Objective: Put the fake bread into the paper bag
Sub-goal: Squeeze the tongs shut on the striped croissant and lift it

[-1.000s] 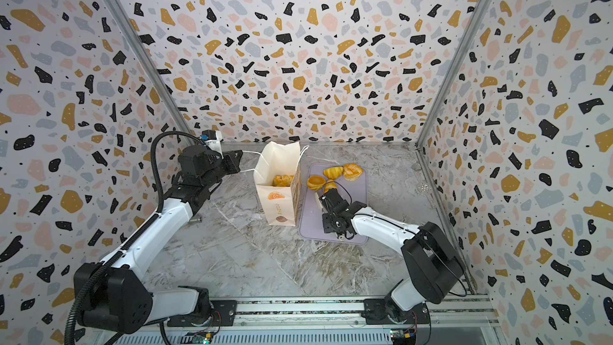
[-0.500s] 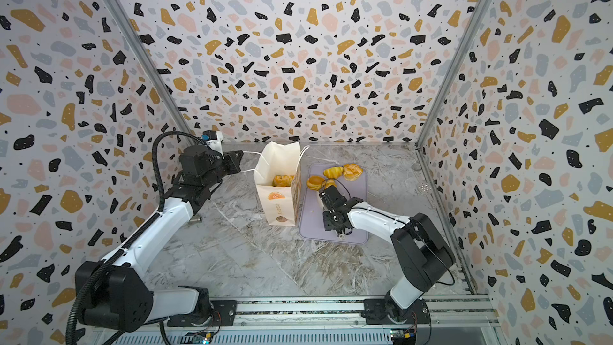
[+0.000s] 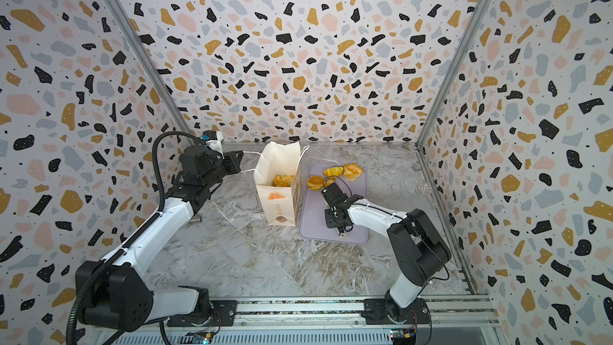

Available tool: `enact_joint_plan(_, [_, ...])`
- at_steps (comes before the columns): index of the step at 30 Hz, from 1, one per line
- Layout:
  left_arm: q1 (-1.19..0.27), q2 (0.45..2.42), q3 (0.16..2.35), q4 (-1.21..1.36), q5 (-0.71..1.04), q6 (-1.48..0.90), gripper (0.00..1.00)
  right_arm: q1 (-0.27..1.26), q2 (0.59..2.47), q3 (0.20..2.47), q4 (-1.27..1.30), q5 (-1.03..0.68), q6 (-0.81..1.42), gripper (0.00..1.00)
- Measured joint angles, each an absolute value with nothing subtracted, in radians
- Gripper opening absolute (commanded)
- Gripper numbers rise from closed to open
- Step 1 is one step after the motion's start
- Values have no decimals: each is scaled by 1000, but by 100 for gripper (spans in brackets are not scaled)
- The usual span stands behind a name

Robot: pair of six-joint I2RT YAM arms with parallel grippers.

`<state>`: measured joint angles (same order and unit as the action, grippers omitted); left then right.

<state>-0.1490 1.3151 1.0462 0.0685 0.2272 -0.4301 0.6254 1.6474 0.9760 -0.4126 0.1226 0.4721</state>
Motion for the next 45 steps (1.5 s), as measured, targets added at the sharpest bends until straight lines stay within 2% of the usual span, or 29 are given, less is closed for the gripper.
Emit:
enact_joint_plan(8, [-149, 1315, 1046, 68, 227, -430, 0, 624, 1642, 973, -412, 102, 474, 33])
enact_joint_plan(18, [-149, 1315, 1046, 68, 227, -430, 0, 624, 1514, 935, -411, 72, 489, 30])
enact_joint_plan(26, [-149, 1315, 1046, 68, 227, -430, 0, 624, 1492, 908, -411, 46, 504, 29])
enact_joint_plan(38, [-149, 1315, 1046, 70, 227, -435, 0, 631, 1296, 717, -302, -20, 583, 28])
enact_joint_plan(45, [-149, 1315, 1046, 71, 227, -435, 0, 633, 1208, 689, -242, -34, 596, 26])
